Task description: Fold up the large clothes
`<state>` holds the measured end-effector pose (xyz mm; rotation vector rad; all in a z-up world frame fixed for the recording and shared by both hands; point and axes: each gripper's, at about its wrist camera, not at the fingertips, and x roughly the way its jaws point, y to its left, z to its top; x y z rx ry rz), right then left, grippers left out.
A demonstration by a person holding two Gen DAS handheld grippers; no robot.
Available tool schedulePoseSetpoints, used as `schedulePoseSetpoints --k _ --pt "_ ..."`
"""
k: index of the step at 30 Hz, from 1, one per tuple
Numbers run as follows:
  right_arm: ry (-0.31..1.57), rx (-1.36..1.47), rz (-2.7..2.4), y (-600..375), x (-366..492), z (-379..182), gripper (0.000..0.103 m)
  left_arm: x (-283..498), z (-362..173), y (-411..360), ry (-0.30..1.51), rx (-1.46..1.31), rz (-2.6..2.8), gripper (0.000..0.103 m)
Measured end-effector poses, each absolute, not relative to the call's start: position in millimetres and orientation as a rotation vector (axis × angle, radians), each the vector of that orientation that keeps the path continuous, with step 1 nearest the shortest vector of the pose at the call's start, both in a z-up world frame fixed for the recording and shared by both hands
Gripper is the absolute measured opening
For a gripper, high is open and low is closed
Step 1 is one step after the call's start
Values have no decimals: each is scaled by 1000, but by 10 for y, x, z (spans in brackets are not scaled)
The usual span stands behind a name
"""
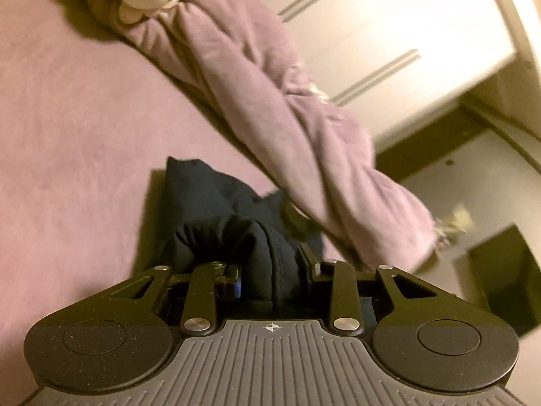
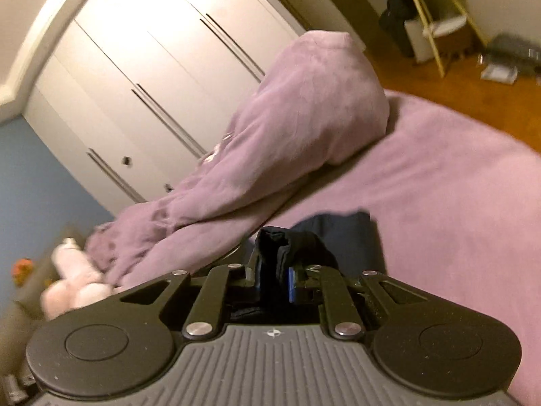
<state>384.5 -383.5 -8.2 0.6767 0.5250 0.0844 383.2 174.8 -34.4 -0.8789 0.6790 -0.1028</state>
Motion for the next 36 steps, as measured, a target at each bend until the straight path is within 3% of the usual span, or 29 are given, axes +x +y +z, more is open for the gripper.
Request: schedulePoseSetpoints --k 5,9,11,13,14,16,19,22,24,29,33,34,35,36 --pt "562 594 13 -3677 4304 -283 17 4149 -564 1870 732 -932 -75 43" --pt "578 669 10 -3830 4356 -472 26 4254 -707 2060 740 -1047 -88 49" --pt "540 792 27 -4031 4276 -542 36 4274 -747 2165 729 -1120 -85 52" --pt "470 964 48 -4263 4144 -635 53 4256 -782 2305 692 -1200 -76 60" --pt "452 1020 48 -4344 4097 -683 53 4236 -777 2374 656 -1218 -55 62" --pt "512 927 25 -4345 4061 -705 53 4156 -710 2524 569 -1205 -8 78" --pt "605 668 26 -4134 4023 -751 54 4072 -584 2652 544 -1100 5 80" --pt "627 572 56 -3993 4011 -805 66 4091 -563 2496 649 -879 -26 81" --pt "631 544 77 -3893 4055 -825 67 4153 -641 2370 717 -800 -63 81" --pt "635 429 80 -3646 4198 -819 63 4342 -882 2048 822 -706 -135 81" --pt "646 319 71 -3516 4222 -831 30 4374 -939 1878 839 -641 -127 77" --pt "638 295 63 -3493 4222 -830 21 4350 -922 1860 827 -623 -112 69" --pt "626 270 63 -3465 4203 -816 19 4304 -900 1848 818 -607 -98 60" --pt "611 242 54 -3428 4171 -790 15 4277 -879 1838 812 -589 -86 40"
